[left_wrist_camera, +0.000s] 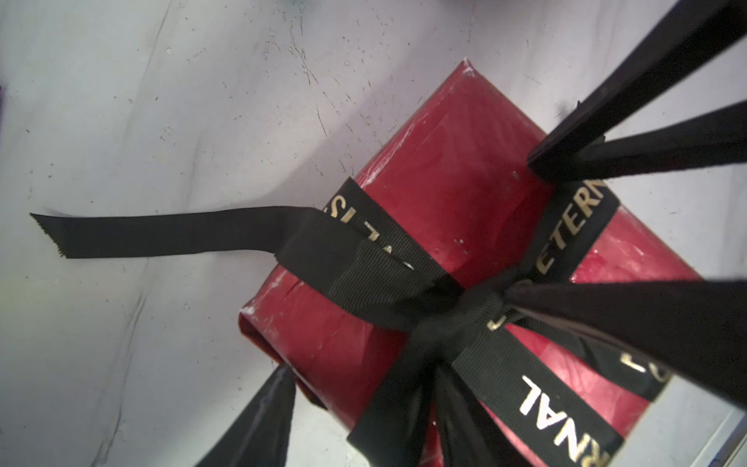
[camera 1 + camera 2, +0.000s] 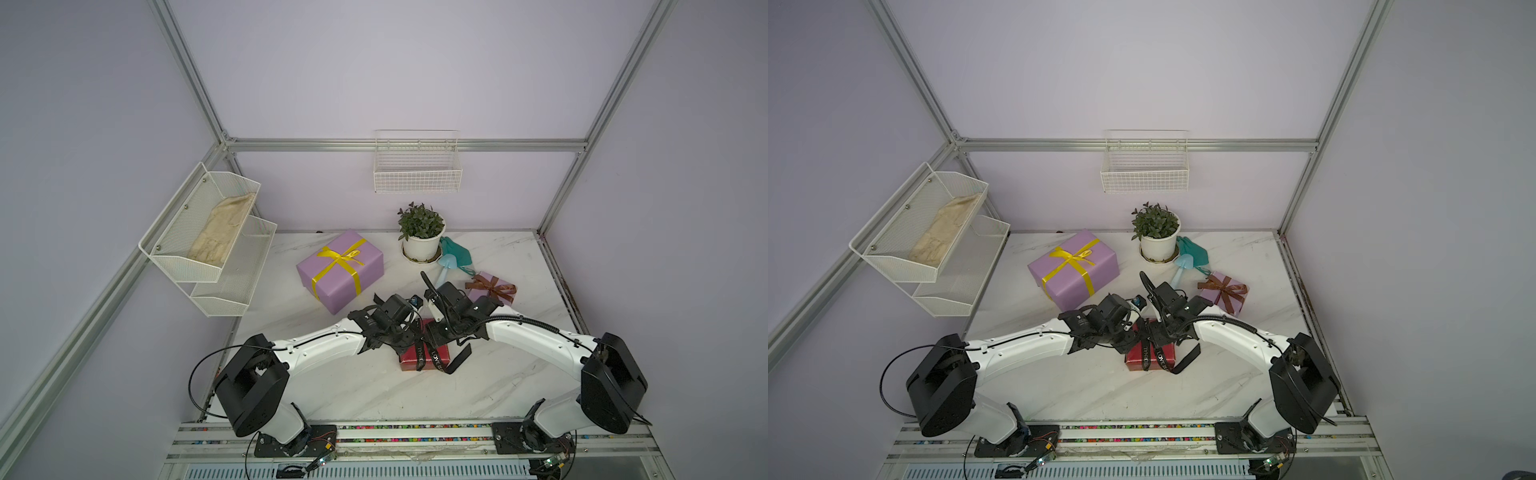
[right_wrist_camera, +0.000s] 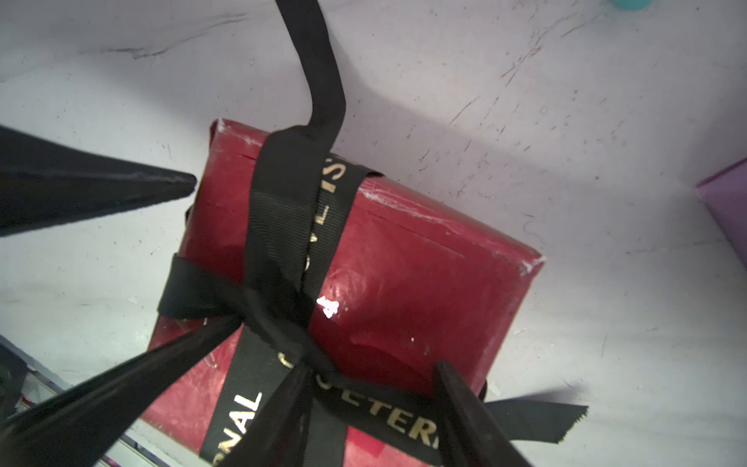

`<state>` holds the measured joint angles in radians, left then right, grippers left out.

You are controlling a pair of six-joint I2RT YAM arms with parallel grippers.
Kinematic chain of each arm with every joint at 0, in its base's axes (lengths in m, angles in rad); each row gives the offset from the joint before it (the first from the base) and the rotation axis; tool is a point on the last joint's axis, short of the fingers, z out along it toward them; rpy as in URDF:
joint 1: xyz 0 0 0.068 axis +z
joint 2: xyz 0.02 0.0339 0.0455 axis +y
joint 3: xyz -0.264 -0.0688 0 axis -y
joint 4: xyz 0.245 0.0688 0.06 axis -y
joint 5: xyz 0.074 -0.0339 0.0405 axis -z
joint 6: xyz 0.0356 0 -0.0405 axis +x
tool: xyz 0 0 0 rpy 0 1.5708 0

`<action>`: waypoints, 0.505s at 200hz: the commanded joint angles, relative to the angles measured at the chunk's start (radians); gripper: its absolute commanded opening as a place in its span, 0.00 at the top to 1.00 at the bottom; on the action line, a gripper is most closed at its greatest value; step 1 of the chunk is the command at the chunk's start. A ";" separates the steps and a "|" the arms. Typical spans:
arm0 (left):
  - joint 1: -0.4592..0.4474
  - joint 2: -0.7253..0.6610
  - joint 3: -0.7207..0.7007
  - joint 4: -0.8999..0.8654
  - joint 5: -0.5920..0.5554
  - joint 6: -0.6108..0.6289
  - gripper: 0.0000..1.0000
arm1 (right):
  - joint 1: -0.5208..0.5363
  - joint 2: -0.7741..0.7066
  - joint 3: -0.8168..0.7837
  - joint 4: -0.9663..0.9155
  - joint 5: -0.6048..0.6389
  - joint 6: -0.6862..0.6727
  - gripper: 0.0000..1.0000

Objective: Untie the ribbon bows on the gift boxes
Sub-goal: Untie the ribbon from the gift box.

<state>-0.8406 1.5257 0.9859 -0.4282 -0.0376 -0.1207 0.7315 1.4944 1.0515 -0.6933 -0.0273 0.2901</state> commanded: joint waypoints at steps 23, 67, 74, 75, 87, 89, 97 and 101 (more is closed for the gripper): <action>-0.005 -0.028 0.024 0.059 0.017 -0.014 0.72 | 0.005 -0.063 -0.062 0.044 -0.022 0.029 0.73; -0.005 -0.067 0.002 0.087 -0.034 -0.116 0.93 | 0.005 -0.104 -0.080 0.051 -0.001 0.084 1.00; -0.003 -0.076 -0.002 0.087 -0.065 -0.140 0.95 | 0.005 -0.116 -0.085 0.052 0.014 0.097 1.00; -0.003 -0.077 -0.003 0.086 -0.072 -0.144 0.95 | 0.005 -0.118 -0.085 0.052 0.016 0.101 1.00; -0.002 -0.090 -0.016 0.082 -0.144 -0.187 0.96 | 0.005 -0.140 -0.093 0.044 0.045 0.144 1.00; -0.002 -0.093 -0.018 0.081 -0.156 -0.192 0.96 | 0.005 -0.149 -0.093 0.041 0.052 0.157 1.00; 0.002 -0.100 -0.029 0.078 -0.189 -0.216 0.97 | 0.005 -0.167 -0.101 0.030 0.083 0.199 1.00; 0.005 -0.103 -0.034 0.074 -0.204 -0.226 0.97 | 0.005 -0.179 -0.107 0.027 0.094 0.217 1.00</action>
<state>-0.8406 1.4769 0.9836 -0.3824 -0.1123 -0.2398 0.7315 1.3899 0.9668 -0.6655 -0.0120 0.3916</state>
